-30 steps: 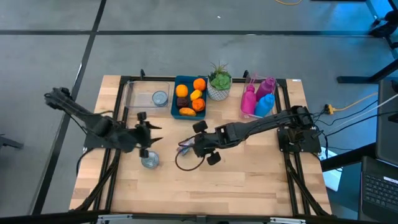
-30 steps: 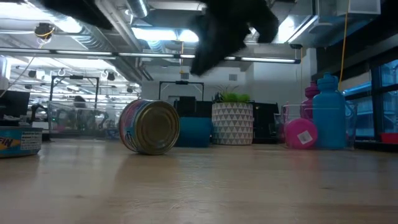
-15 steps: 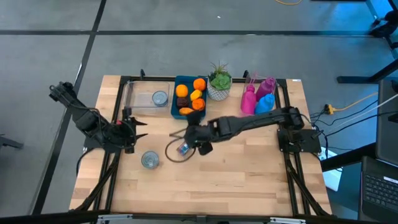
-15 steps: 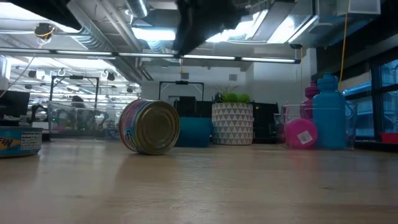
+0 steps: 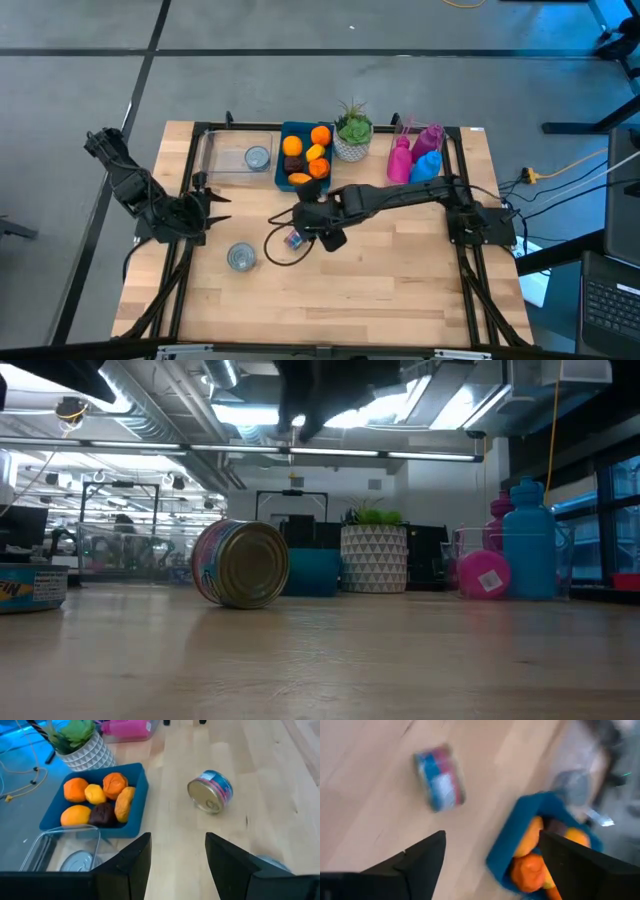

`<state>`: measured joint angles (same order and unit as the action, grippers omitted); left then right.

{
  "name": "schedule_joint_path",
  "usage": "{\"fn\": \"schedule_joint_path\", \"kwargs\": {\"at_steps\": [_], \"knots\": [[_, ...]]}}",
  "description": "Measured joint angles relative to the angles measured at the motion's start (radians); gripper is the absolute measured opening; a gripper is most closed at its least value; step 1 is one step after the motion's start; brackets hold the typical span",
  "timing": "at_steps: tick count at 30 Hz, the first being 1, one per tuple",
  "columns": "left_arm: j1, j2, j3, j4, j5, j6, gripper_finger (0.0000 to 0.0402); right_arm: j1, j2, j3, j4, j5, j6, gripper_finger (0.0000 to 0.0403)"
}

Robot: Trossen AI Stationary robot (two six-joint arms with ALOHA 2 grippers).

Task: Pick & Place Food Item
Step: Stack the blue and pink tuna can on top of the blue tuna can into the left transparent bin

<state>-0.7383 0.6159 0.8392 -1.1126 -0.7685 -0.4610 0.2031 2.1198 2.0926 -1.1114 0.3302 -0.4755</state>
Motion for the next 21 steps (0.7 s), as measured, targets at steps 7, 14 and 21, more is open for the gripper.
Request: {"fn": "schedule_joint_path", "kwargs": {"at_steps": [7, 14, 21], "knots": [[0.0, -0.052, -0.03, -0.045, -0.026, -0.045, 0.018, -0.017, 0.186, 0.255, -0.186, -0.068, -0.061, 0.0288], [0.0, -0.085, -0.03, -0.045, -0.028, -0.044, 0.018, -0.021, 0.211, 0.247, -0.172, -0.15, -0.087, 0.0288], [0.0, -0.108, -0.03, -0.045, -0.036, -0.042, 0.018, -0.022, 0.23, 0.245, -0.157, -0.205, -0.082, 0.0288]]}}
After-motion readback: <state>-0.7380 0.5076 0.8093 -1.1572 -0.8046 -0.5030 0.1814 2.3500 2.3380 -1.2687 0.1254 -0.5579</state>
